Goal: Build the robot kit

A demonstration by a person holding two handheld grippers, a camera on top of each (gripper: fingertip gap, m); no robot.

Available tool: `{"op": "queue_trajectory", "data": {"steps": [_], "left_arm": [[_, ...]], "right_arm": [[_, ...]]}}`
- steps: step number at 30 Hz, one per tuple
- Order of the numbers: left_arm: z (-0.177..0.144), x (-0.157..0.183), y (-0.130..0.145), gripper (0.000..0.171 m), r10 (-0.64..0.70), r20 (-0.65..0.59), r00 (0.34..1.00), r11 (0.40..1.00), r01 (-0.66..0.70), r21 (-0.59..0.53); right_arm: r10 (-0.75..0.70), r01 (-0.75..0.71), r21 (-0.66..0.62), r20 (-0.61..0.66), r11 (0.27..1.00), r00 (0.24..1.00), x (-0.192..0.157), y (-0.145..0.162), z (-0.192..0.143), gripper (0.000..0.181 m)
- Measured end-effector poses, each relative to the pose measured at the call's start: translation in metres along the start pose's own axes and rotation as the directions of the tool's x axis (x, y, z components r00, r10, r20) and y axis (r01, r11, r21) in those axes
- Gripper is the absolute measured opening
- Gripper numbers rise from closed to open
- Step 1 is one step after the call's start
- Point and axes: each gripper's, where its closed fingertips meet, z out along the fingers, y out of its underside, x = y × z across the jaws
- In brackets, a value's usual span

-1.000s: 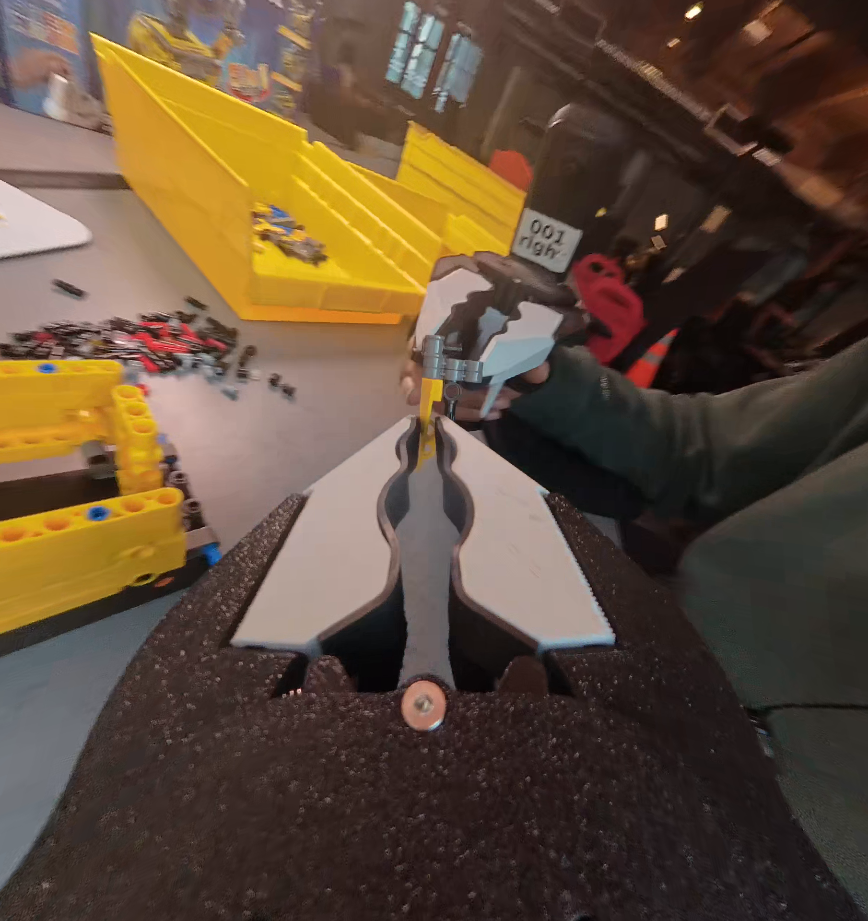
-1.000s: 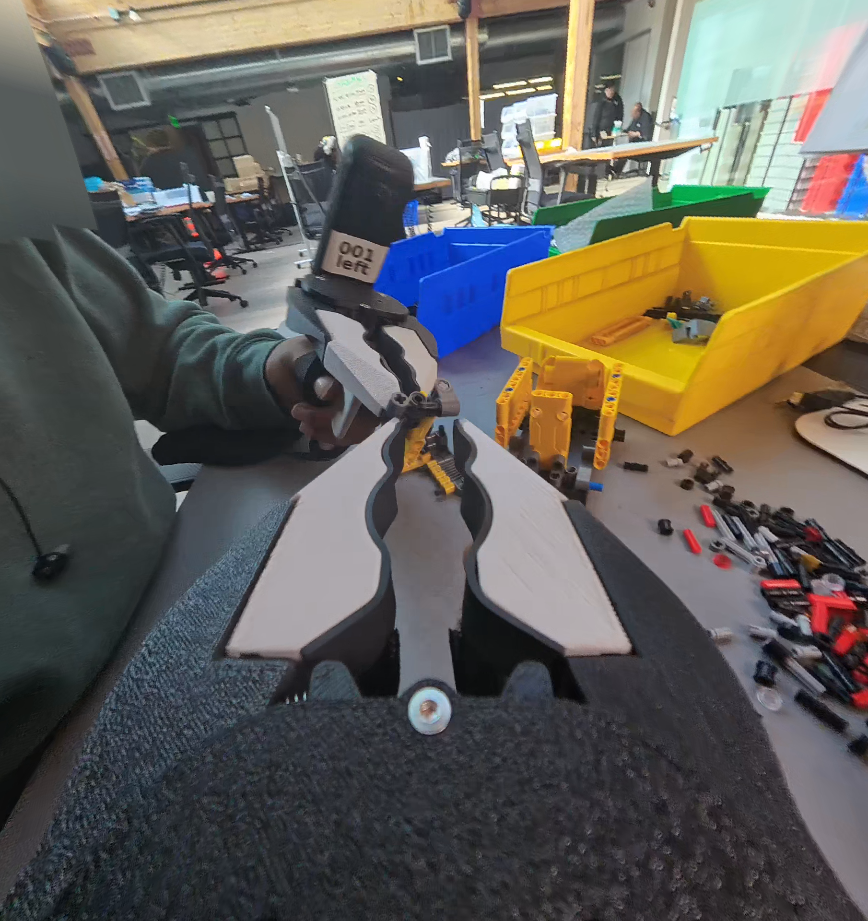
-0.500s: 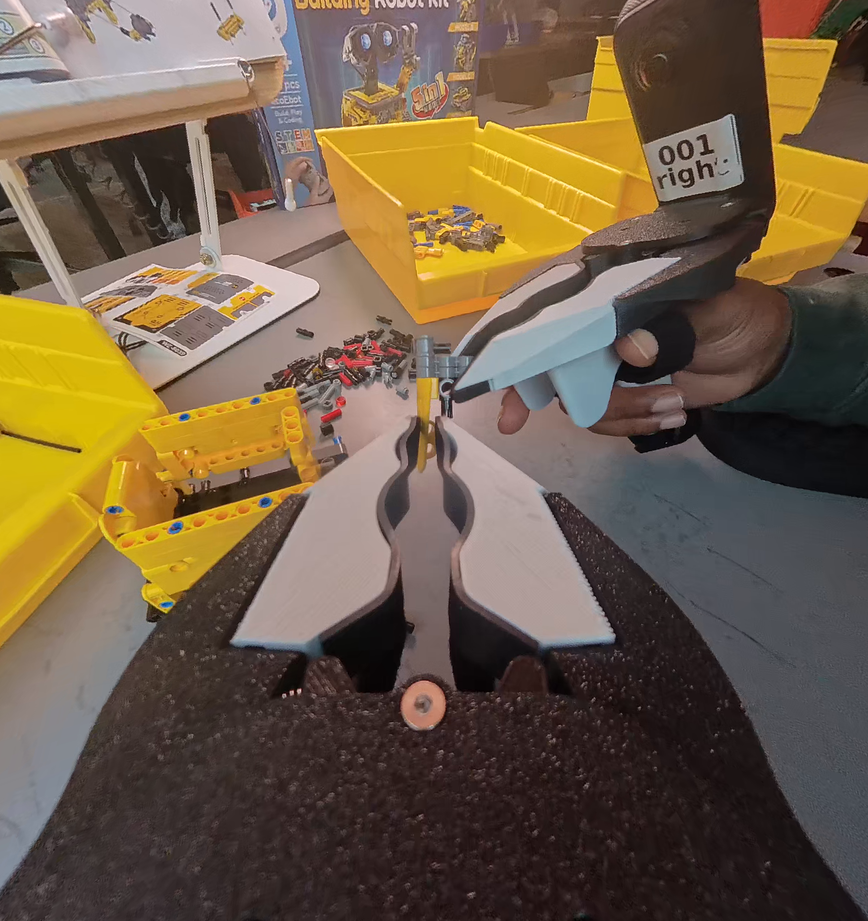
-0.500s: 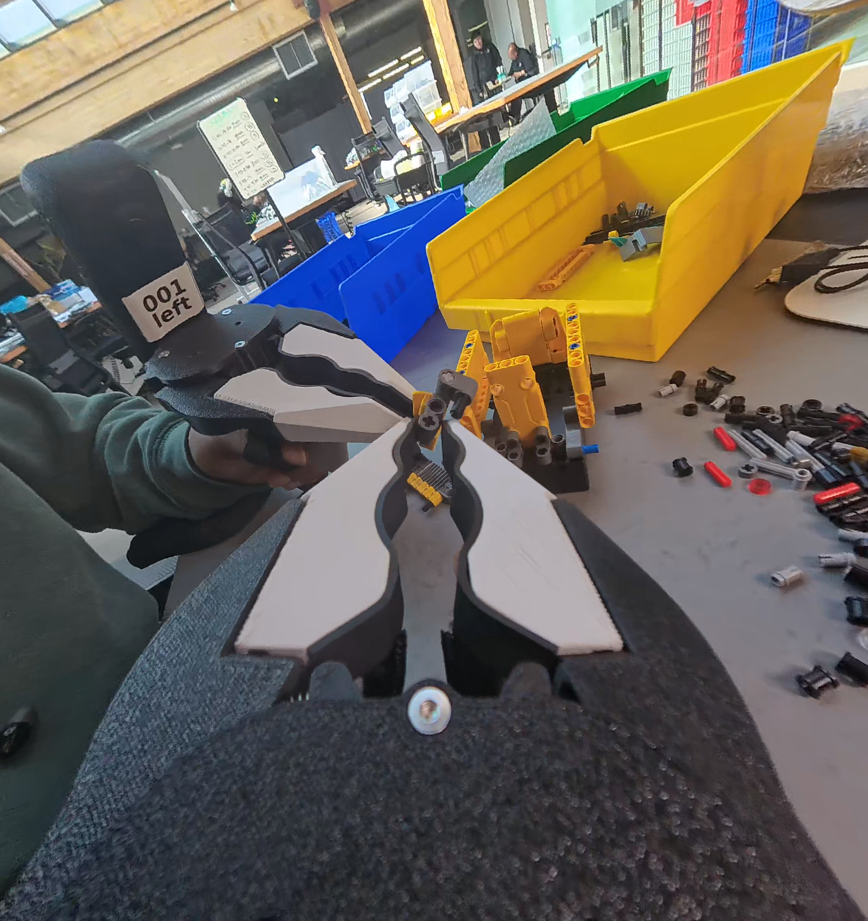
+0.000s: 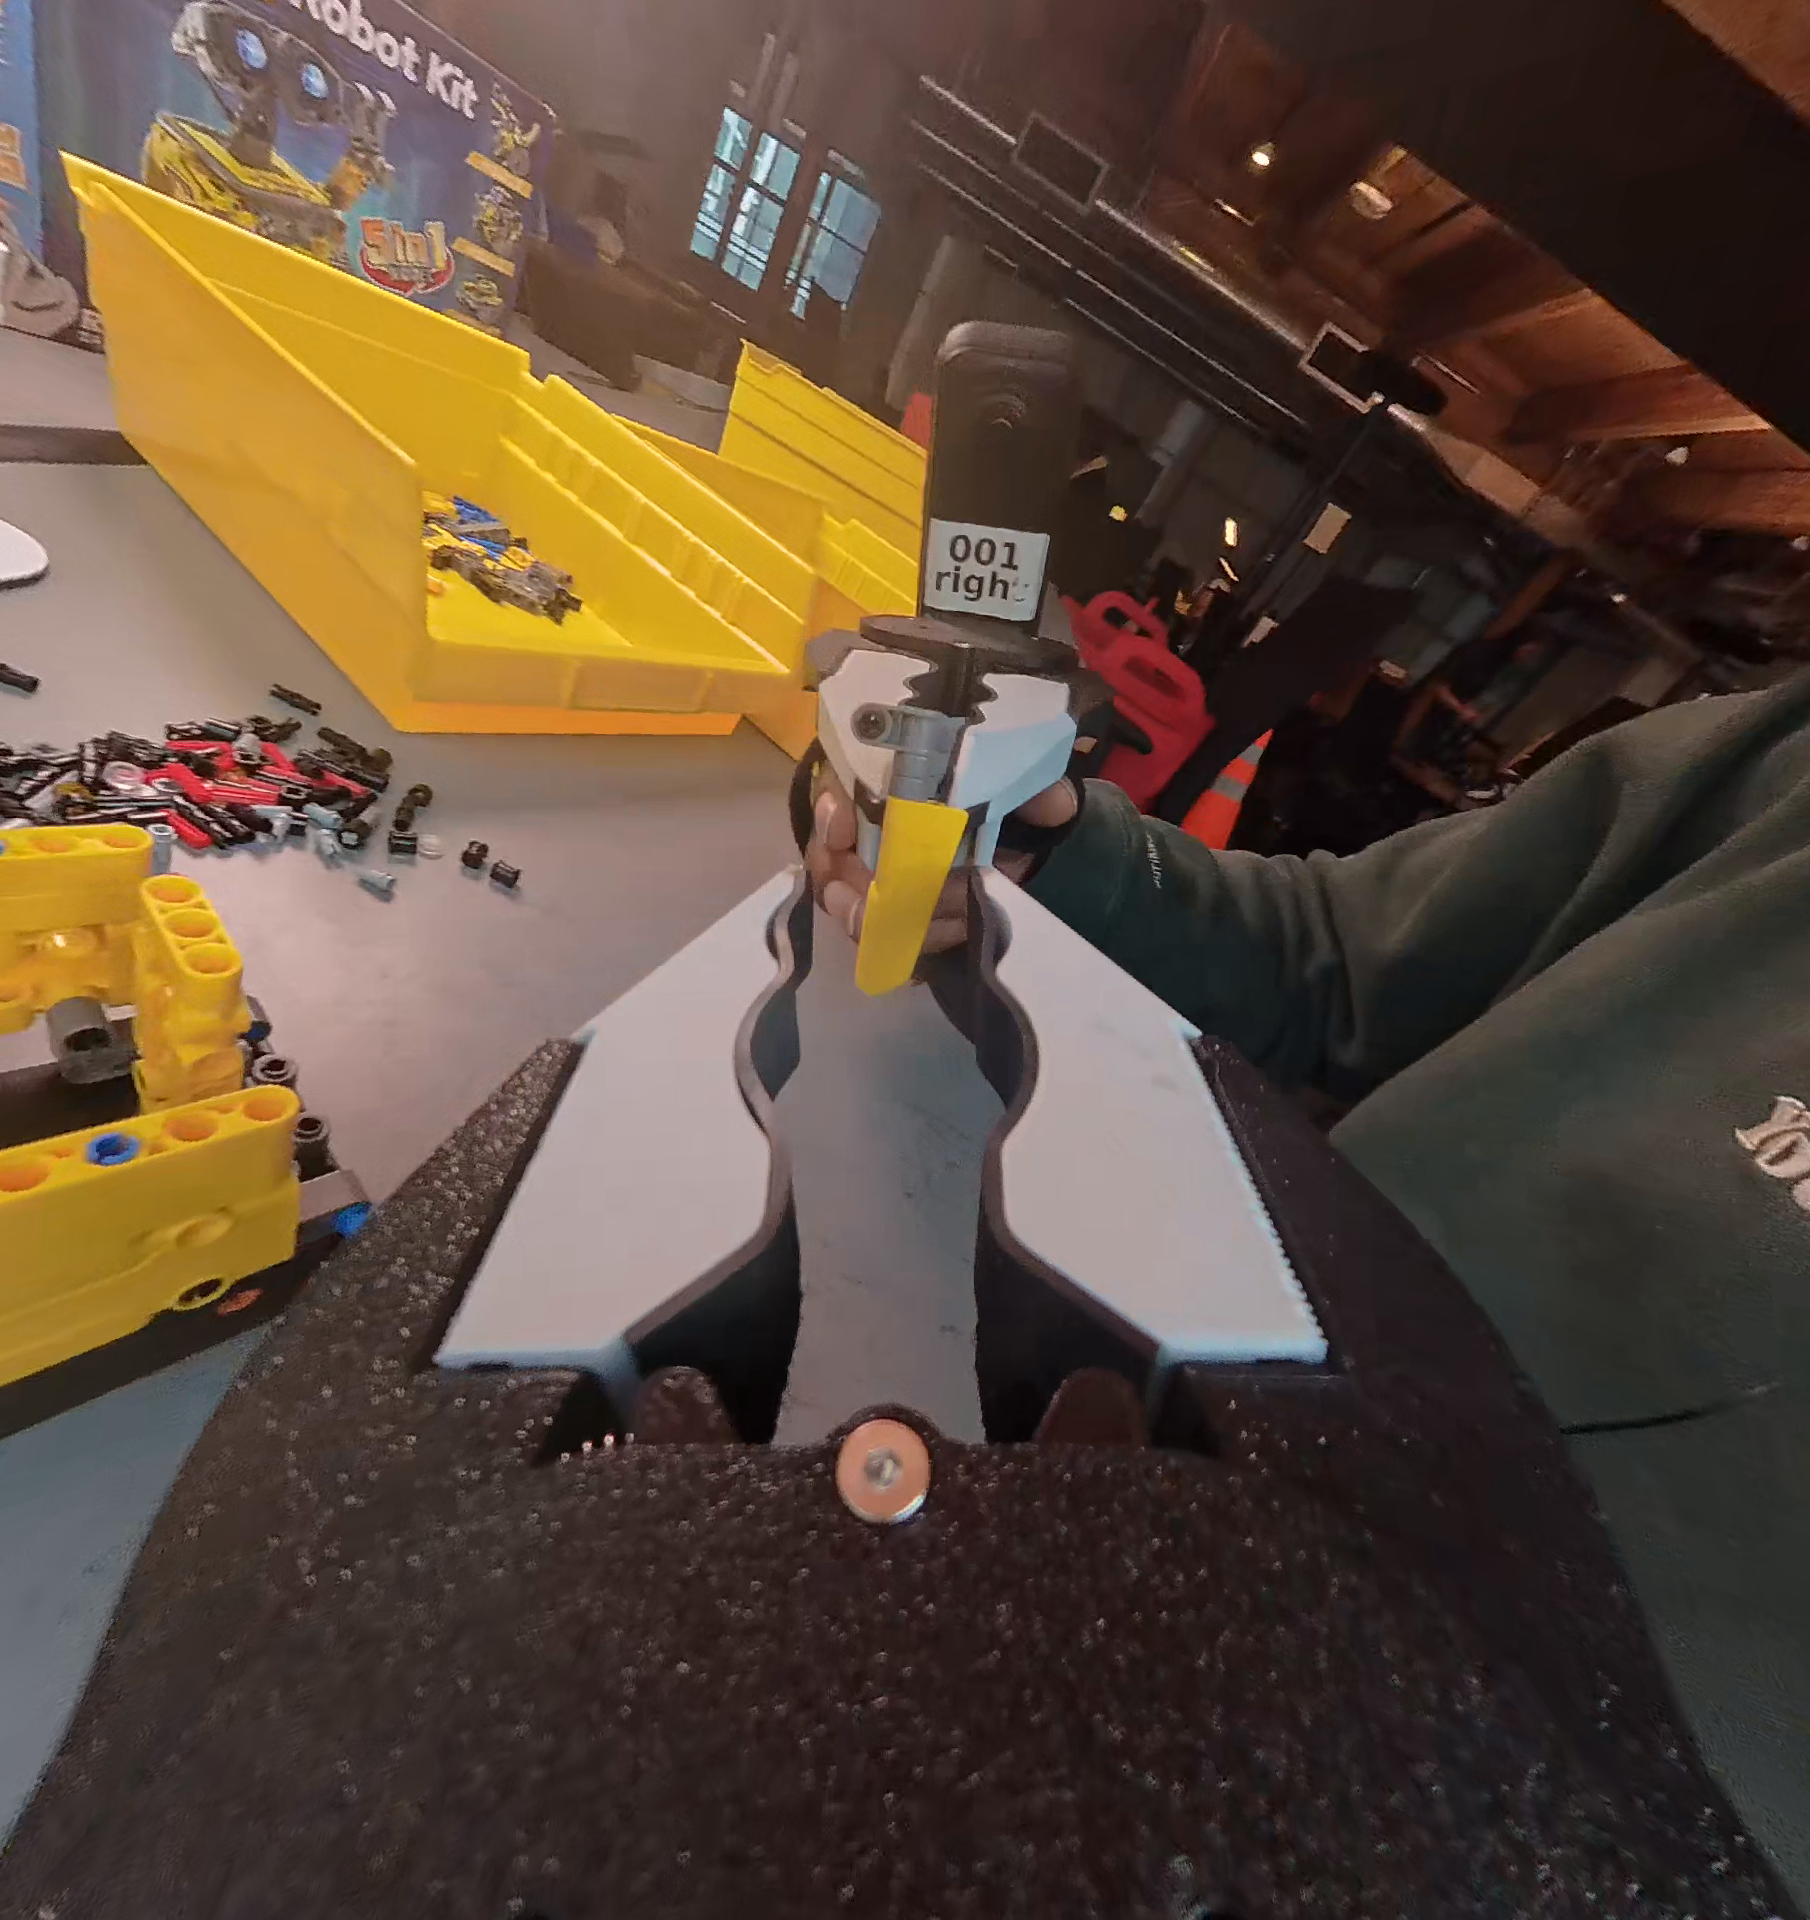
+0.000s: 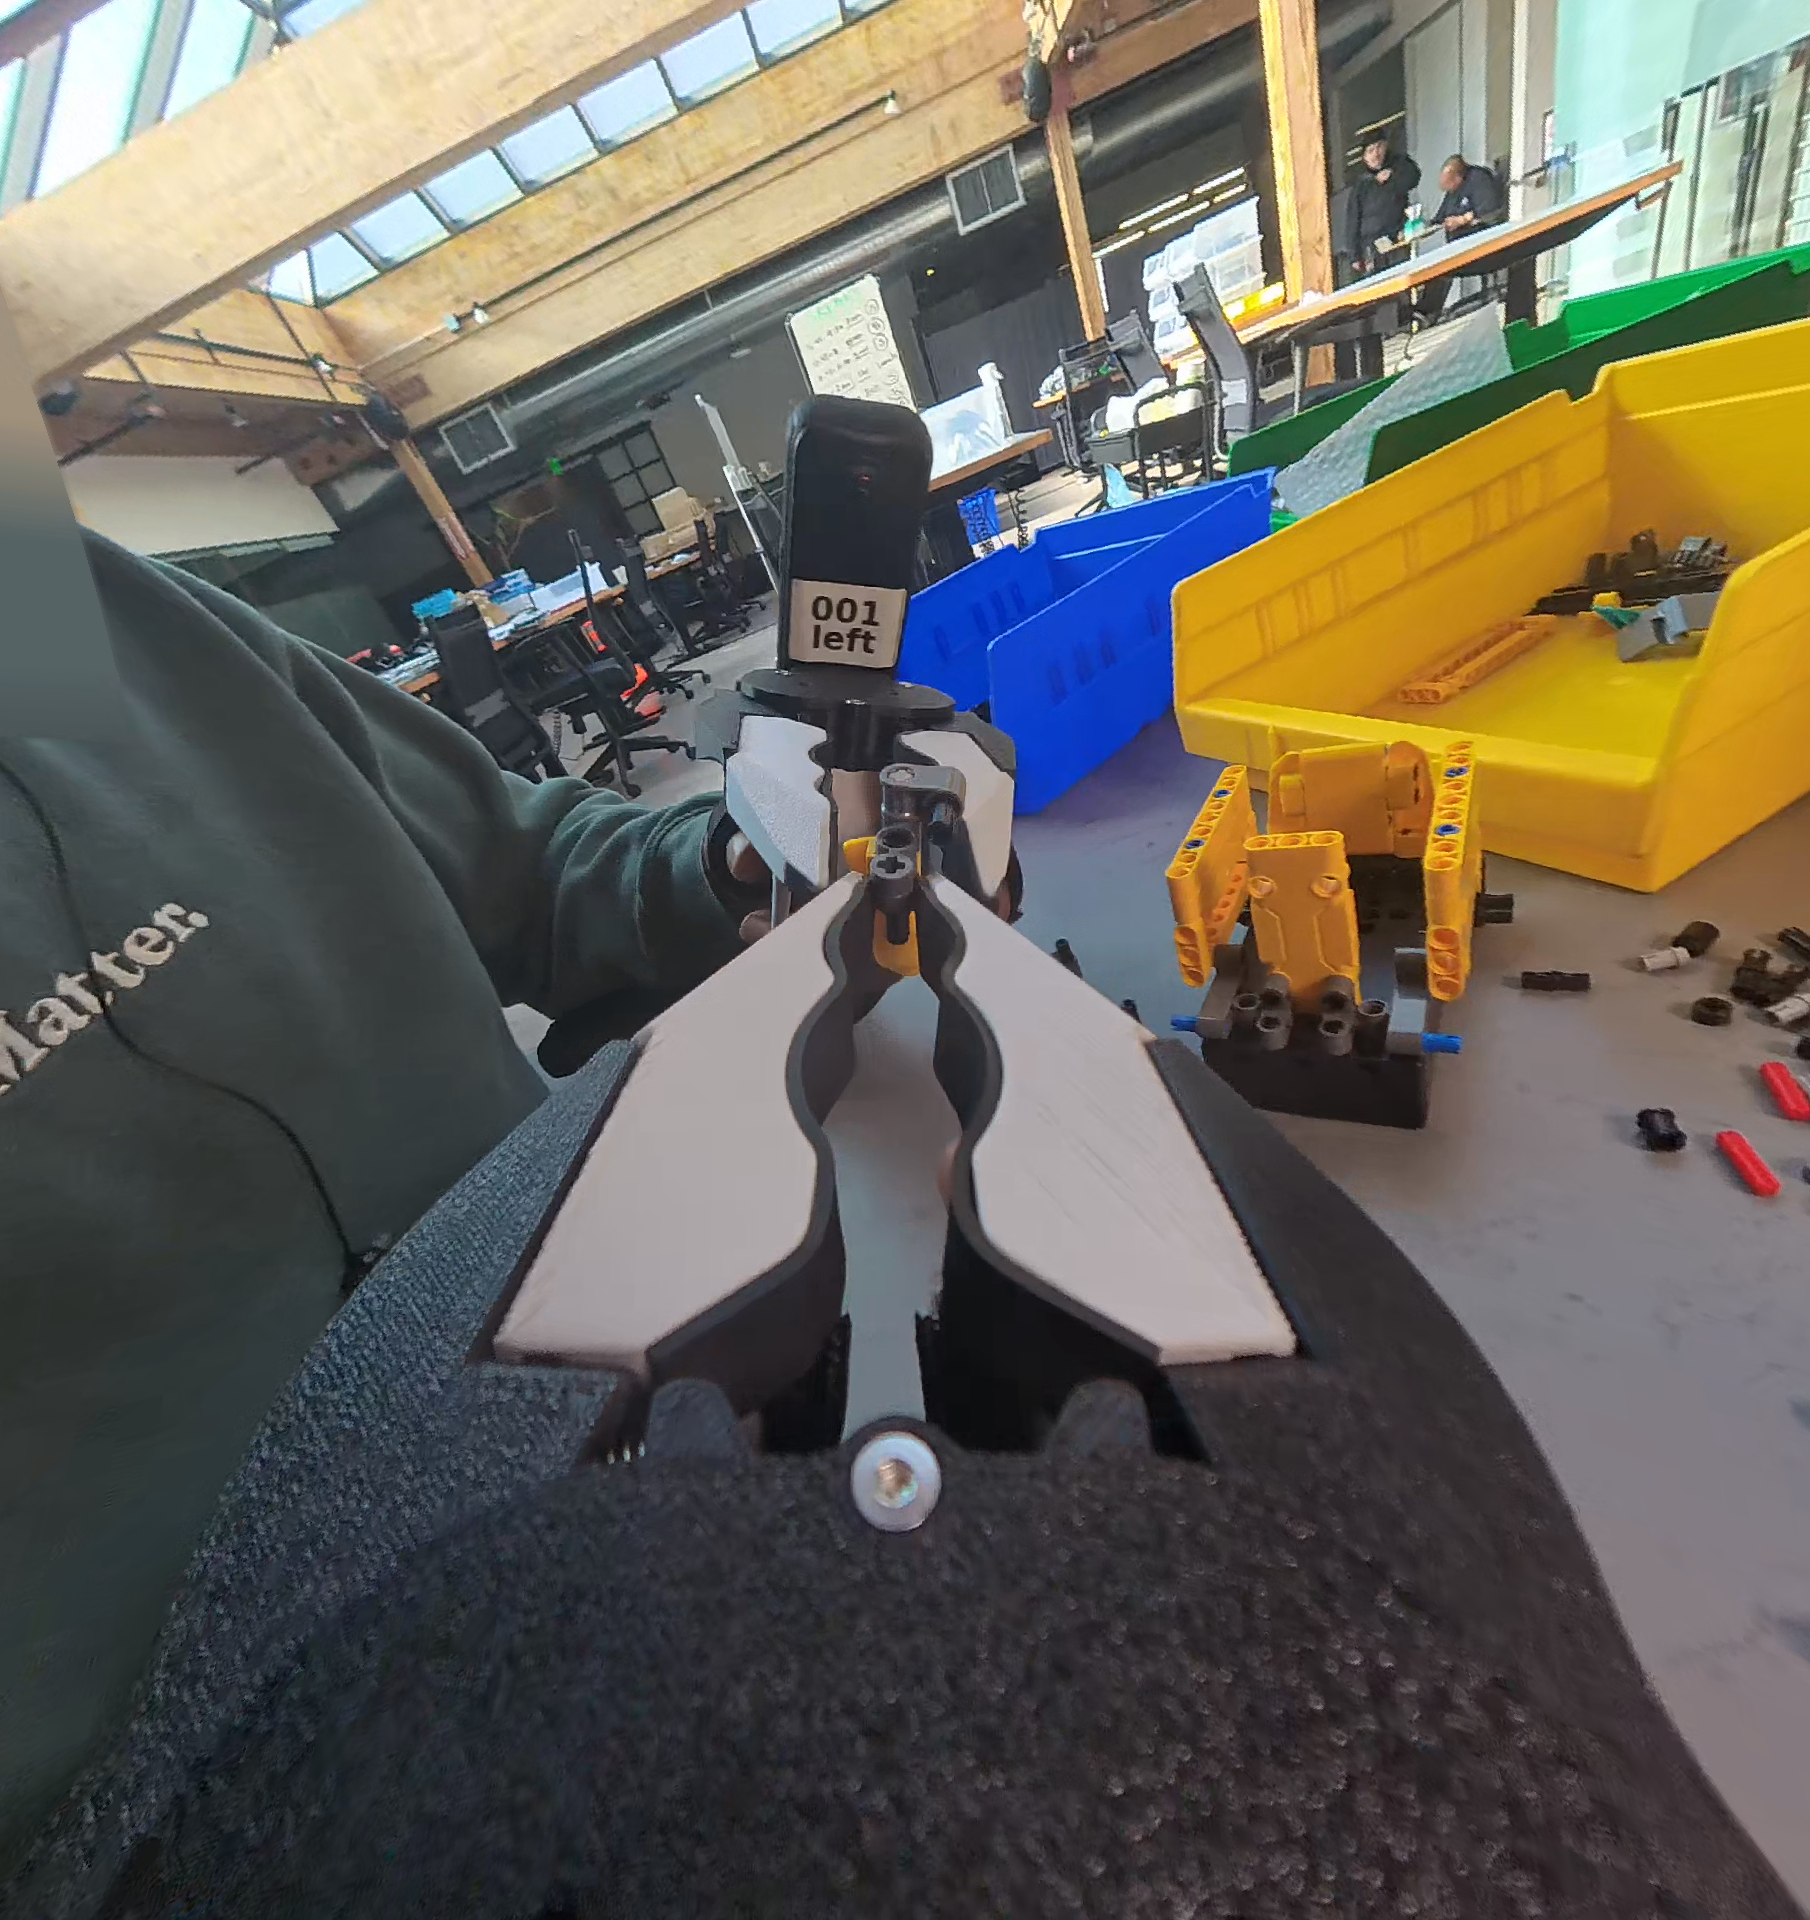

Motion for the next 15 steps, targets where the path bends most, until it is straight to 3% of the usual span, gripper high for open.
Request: {"op": "queue_trajectory", "data": {"steps": [5, 15], "left_arm": [[0.006, 0.015, 0.01, 0.015, 0.005, -0.083, 0.997, 0.999, -0.009, -0.044], [0.005, 0.011, 0.009, 0.012, -0.049, -0.088, 0.995, 0.998, 0.045, -0.041]], "right_arm": [[0.013, -0.012, -0.02, 0.054, 1.0, 0.998, -0.011, 0.005, 0.005, 0.006], [0.045, -0.045, 0.0, 0.028, 0.999, 0.999, -0.005, 0.004, 0.005, 0.007]]}}
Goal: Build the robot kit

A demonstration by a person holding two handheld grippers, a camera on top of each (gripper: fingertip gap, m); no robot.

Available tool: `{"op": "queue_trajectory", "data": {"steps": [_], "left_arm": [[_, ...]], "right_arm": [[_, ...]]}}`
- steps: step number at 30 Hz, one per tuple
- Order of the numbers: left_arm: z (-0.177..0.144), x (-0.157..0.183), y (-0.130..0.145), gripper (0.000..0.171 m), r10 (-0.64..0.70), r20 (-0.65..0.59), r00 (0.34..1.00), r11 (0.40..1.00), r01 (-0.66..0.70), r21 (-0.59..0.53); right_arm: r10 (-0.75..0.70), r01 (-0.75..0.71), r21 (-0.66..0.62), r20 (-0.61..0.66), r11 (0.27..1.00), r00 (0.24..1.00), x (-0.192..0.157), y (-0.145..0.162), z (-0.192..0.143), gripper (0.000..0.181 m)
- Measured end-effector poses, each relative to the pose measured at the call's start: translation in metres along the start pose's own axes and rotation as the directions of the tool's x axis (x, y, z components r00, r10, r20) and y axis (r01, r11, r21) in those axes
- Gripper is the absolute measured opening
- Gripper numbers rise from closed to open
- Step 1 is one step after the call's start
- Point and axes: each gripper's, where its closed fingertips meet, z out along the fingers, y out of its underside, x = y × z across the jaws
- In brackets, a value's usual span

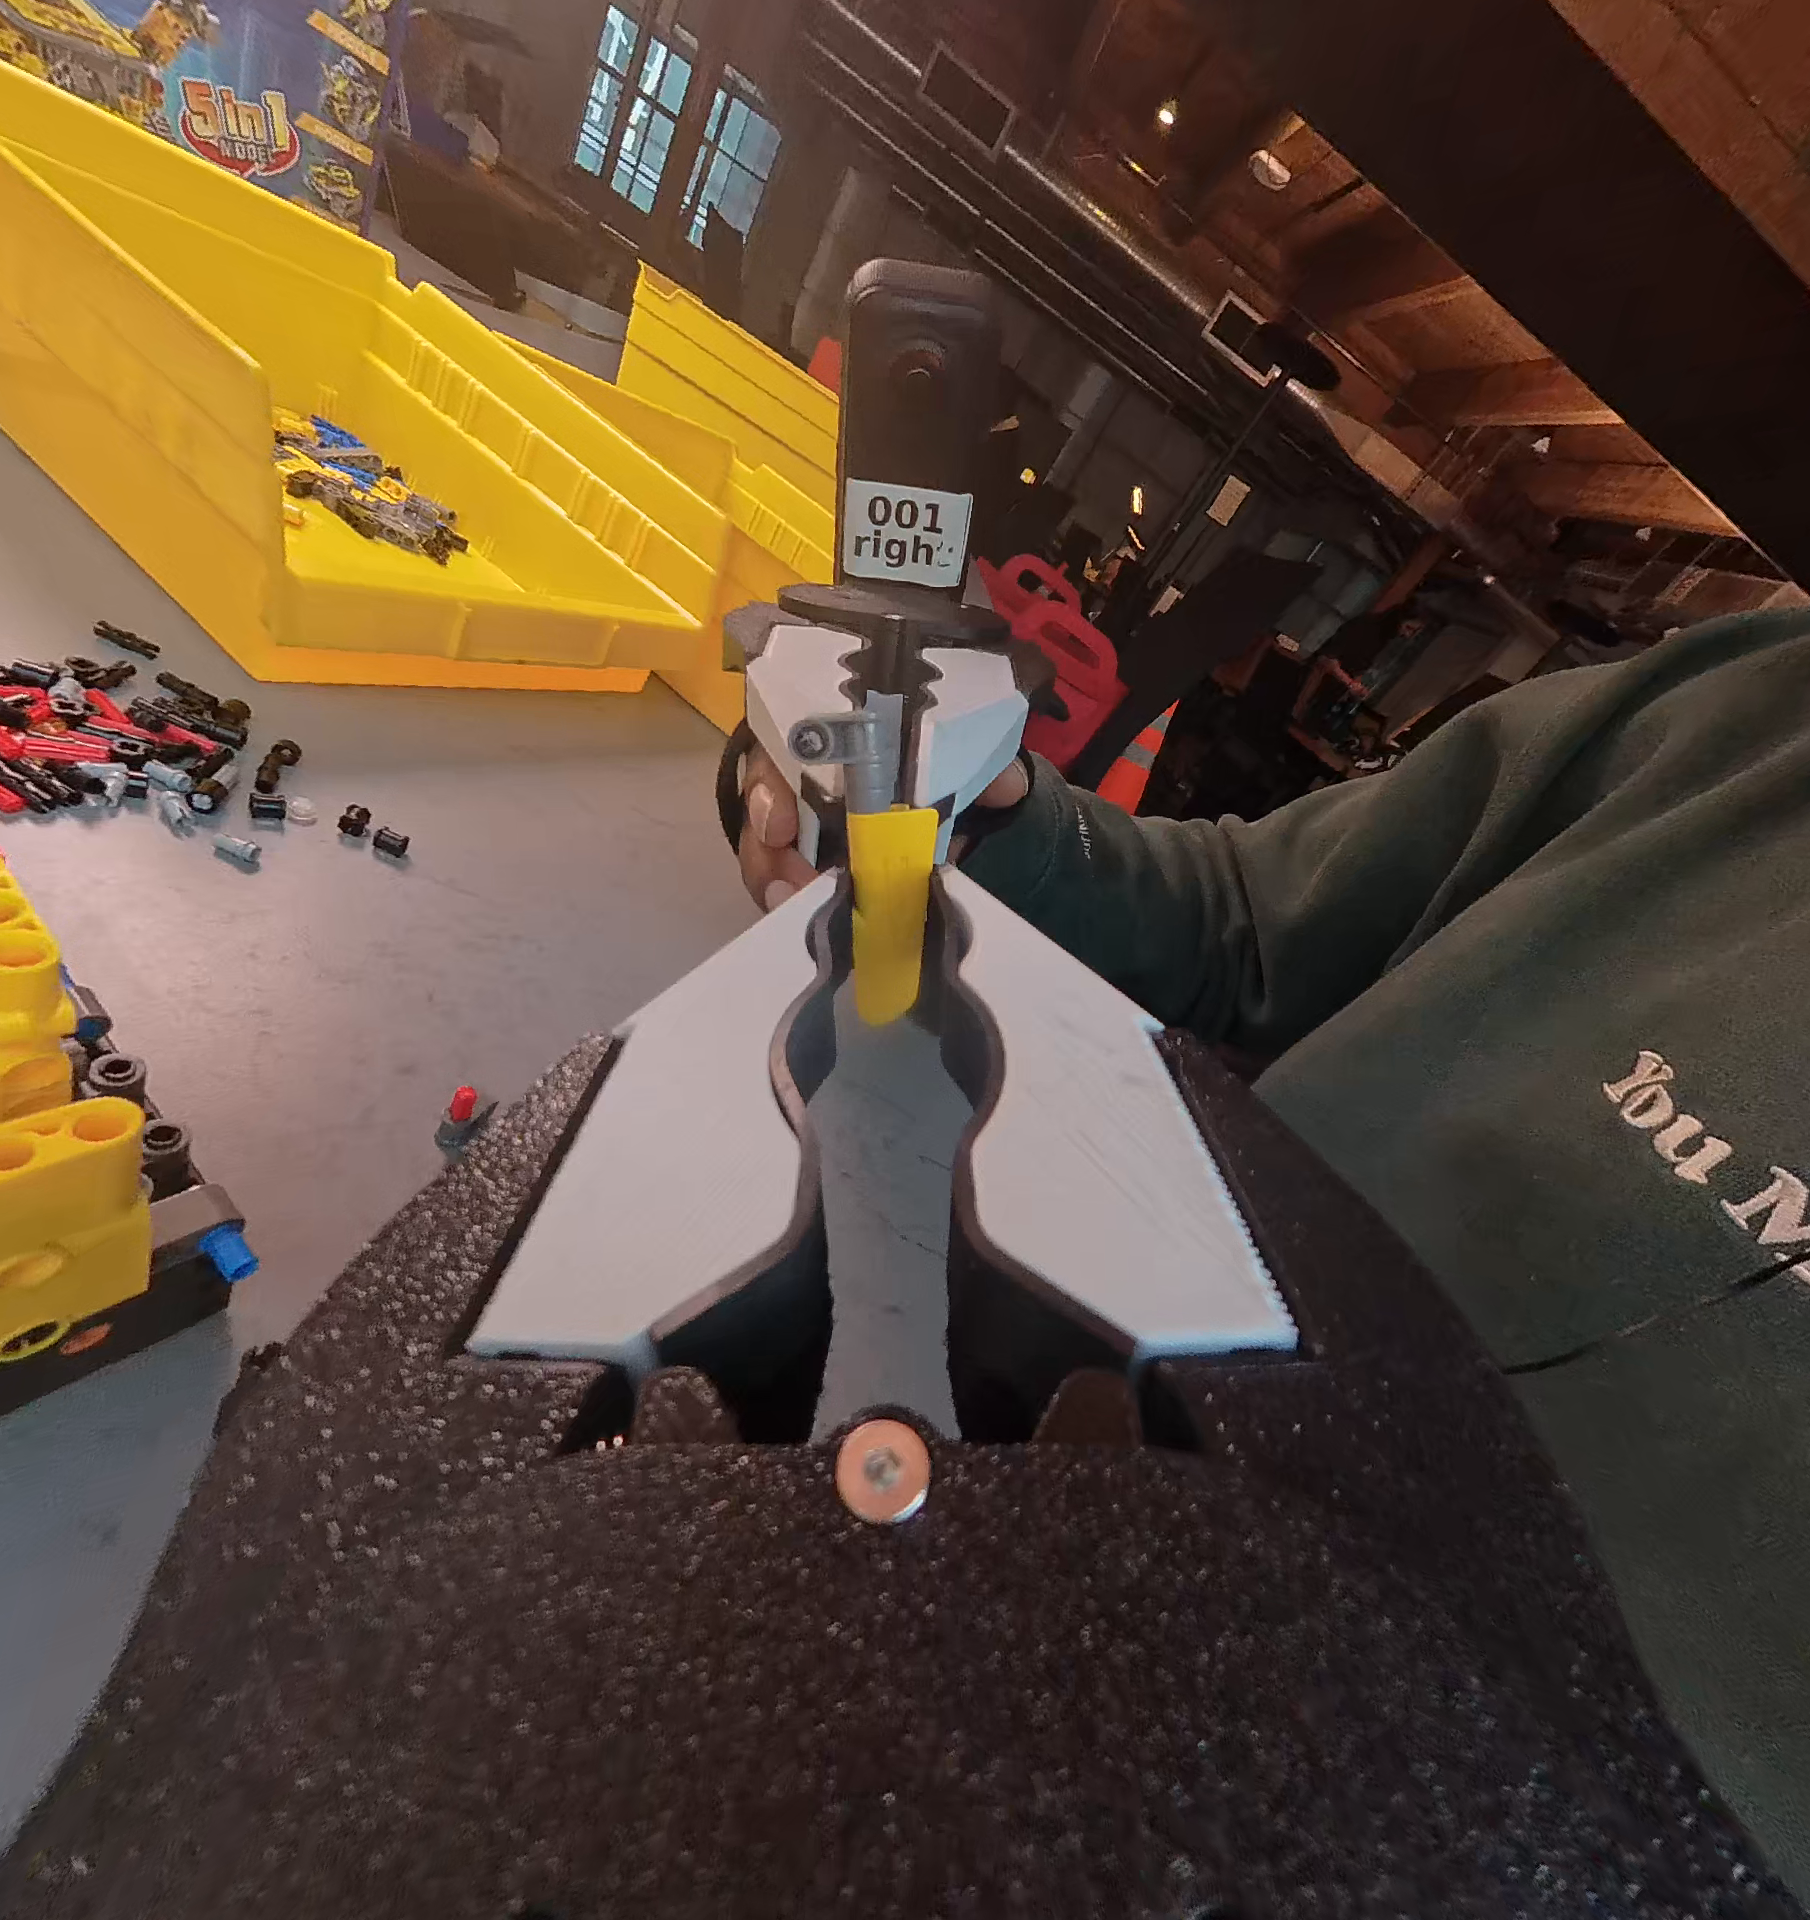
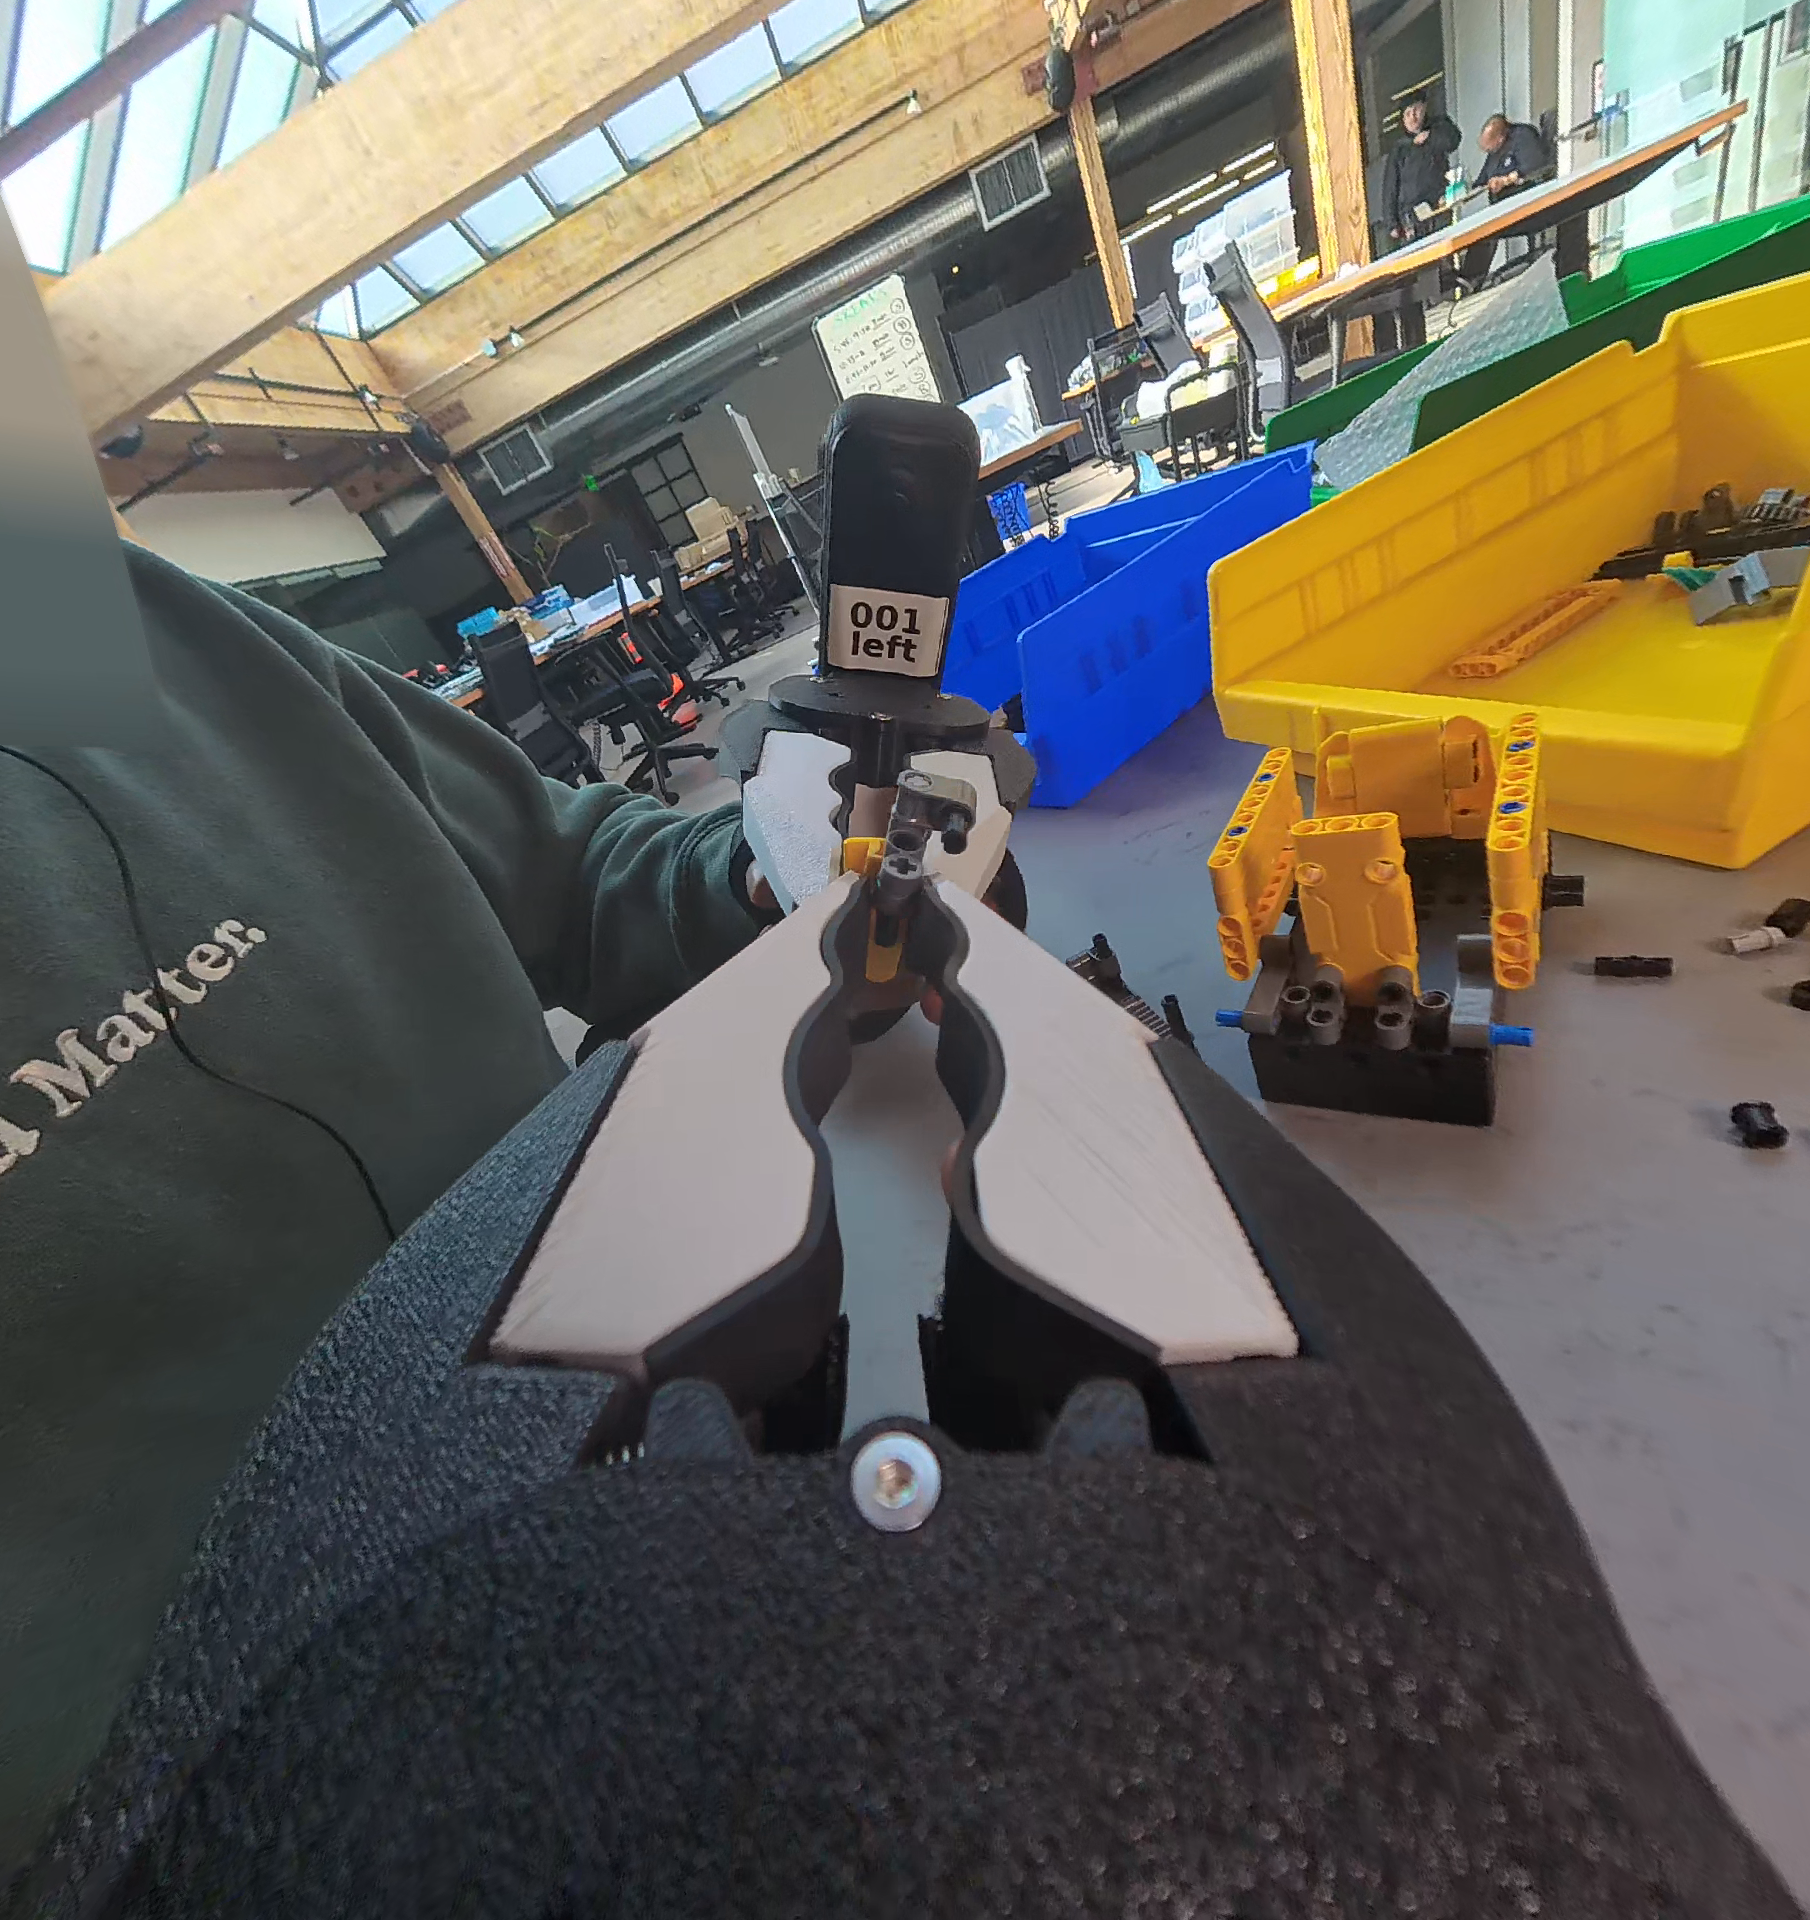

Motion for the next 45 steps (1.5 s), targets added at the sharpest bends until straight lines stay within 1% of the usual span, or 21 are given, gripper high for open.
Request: {"op": "queue_trajectory", "data": {"steps": [8, 14, 20, 29, 39, 40, 41, 45], "left_arm": [[-0.002, -0.006, 0.0, 0.012, -0.011, 0.022, 1.0, 1.0, 0.011, -0.001], [-0.003, -0.01, -0.001, 0.012, -0.046, 0.025, 0.999, 0.999, 0.046, 0.007], [-0.001, -0.011, 0.004, 0.012, -0.044, 0.031, 0.999, 0.999, 0.044, -0.018], [0.003, -0.012, 0.014, 0.013, 0.005, 0.051, 0.999, 0.998, -0.001, -0.07], [0.005, -0.01, 0.017, 0.013, 0.008, 0.044, 0.999, 0.996, -0.004, -0.084], [0.005, -0.01, 0.017, 0.013, 0.006, 0.043, 0.999, 0.996, -0.002, -0.085], [0.005, -0.011, 0.017, 0.013, 0.004, 0.043, 0.999, 0.996, -0.001, -0.085], [0.005, -0.009, 0.017, 0.013, 0.004, 0.039, 0.999, 0.997, -0.001, -0.083]], "right_arm": [[0.03, -0.029, 0.023, -0.028, 0.999, 0.999, 0.007, -0.003, -0.002, 0.007], [0.043, -0.04, 0.045, -0.062, 0.998, 0.997, 0.014, -0.007, -0.006, 0.009], [0.101, -0.094, 0.084, -0.078, 0.992, 0.992, 0.021, -0.013, -0.011, 0.014], [0.143, -0.142, 0.021, -0.071, 0.99, 0.987, 0.021, 0.0, -0.003, 0.022], [0.145, -0.145, 0.003, -0.056, 0.989, 0.988, 0.017, 0.004, 0.0, 0.022], [0.143, -0.143, 0.002, -0.055, 0.99, 0.988, 0.017, 0.004, 0.0, 0.02], [0.142, -0.142, 0.0, -0.053, 0.99, 0.988, 0.016, 0.004, 0.0, 0.015], [0.131, -0.131, 0.0, -0.052, 0.991, 0.99, 0.015, 0.004, 0.0, 0.014]]}}
